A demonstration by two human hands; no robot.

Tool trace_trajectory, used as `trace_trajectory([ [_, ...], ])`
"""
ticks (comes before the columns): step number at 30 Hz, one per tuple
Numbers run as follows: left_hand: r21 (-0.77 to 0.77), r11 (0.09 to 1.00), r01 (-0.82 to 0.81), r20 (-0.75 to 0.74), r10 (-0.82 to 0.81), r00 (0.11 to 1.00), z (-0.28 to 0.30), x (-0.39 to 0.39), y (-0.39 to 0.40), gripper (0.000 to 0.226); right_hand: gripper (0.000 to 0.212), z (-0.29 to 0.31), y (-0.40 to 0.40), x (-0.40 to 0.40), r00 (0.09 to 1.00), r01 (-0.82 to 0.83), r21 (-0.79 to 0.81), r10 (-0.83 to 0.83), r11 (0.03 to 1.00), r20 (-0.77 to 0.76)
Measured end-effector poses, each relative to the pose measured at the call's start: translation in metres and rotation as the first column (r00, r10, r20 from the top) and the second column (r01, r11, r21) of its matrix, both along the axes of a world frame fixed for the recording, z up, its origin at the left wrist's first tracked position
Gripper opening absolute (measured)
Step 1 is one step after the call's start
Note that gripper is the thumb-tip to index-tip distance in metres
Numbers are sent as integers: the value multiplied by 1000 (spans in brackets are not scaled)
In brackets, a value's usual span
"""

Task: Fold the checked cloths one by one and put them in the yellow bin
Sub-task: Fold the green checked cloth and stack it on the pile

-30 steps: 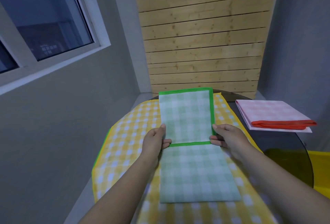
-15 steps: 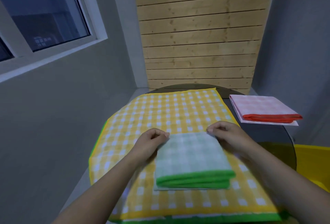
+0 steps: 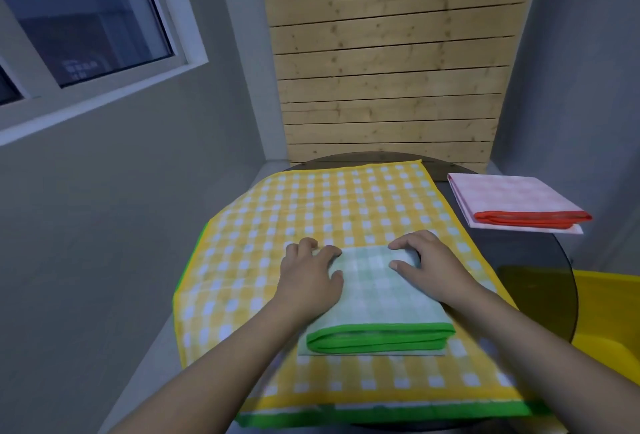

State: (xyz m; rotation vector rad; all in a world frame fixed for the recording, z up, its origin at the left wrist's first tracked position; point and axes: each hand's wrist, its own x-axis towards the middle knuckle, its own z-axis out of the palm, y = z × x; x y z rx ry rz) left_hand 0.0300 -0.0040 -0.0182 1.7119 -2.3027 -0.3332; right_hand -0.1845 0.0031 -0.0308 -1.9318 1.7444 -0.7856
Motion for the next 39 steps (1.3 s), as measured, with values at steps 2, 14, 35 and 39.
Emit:
trace_trajectory([
  [2, -43, 999, 30, 159, -23, 987, 1, -8, 6, 47, 31, 1, 1, 1, 998, -14, 12, 14, 1000, -59],
  [14, 93, 982, 165, 199, -181, 963, -28, -11, 21, 69, 56, -12, 49, 25, 881, -7, 139, 72, 990, -467],
  [35, 396, 902, -173, -646, 408, 645, 13, 11, 17, 58, 45, -1, 58, 27, 950, 271, 57, -257, 961, -179],
  [39, 371, 911, -178, -730, 405, 550, 18, 3, 13, 60, 43, 0, 55, 24, 951, 303, 70, -296, 951, -87],
])
